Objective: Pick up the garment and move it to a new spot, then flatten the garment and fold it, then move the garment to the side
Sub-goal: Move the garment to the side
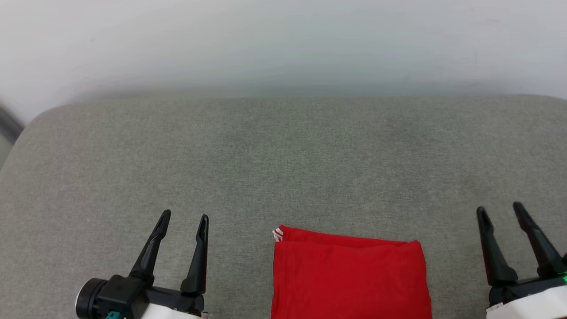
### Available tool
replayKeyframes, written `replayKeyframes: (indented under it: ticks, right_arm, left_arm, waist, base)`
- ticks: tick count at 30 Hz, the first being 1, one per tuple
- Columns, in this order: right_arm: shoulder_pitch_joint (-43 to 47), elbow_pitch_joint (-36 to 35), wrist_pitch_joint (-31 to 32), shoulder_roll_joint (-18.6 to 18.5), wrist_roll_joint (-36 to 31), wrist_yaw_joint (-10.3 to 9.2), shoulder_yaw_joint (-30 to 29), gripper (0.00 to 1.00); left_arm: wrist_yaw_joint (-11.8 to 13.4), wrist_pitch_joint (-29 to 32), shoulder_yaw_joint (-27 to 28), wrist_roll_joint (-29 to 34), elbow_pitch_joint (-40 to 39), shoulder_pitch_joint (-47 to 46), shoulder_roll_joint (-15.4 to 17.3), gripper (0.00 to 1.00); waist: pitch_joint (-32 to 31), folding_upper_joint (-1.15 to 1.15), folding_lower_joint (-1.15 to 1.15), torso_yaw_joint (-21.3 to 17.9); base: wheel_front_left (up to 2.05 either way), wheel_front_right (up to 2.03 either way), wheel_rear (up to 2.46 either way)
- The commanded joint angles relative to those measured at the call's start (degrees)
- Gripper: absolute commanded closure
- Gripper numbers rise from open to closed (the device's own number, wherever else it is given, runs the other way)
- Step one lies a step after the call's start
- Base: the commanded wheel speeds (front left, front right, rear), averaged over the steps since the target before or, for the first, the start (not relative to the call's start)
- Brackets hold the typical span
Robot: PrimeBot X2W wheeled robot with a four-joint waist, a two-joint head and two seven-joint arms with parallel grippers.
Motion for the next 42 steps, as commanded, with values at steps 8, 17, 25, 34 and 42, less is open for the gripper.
replayKeyframes:
  ticks: [8,17,25,34,42]
  right_arm:
    - [0.3,-3.5,21.6,-6.0,5.2,-0.02,2.3,0.0]
    - [1.3,-5.7,49.4,-6.0,12.3,-0.02,1.6,0.0]
    - [-0.2,-4.0,62.0,-0.3,12.2,-0.02,-0.2,0.0]
    - [-2.4,2.1,62.9,3.3,11.1,-0.02,3.1,0.0]
    - [-4.2,6.8,58.2,2.5,9.2,-0.02,6.0,1.0]
  left_arm:
    - [-0.1,-0.1,-0.5,0.4,-0.1,-1.6,-0.3,0.0]
    - [-0.1,-0.1,-1.3,1.0,0.4,-3.4,-0.5,0.0]
    - [-0.1,-0.1,-2.9,1.3,1.3,-5.8,-0.5,0.0]
    - [-0.1,-0.1,-4.1,1.7,1.8,-6.7,-0.9,0.0]
    - [-0.1,-0.1,-4.5,1.7,1.9,-6.8,-0.9,0.0]
  waist:
    - [2.8,0.0,0.0,1.5]
    - [5.9,0.0,0.0,3.4]
    - [8.1,0.0,0.0,6.1]
    - [9.5,0.0,0.0,8.1]
    - [9.0,0.0,0.0,8.1]
  base:
    - [0.0,0.0,0.0]
    - [0.0,0.0,0.0]
    - [0.0,0.0,0.0]
    - [0.0,0.0,0.0]
    - [0.0,0.0,0.0]
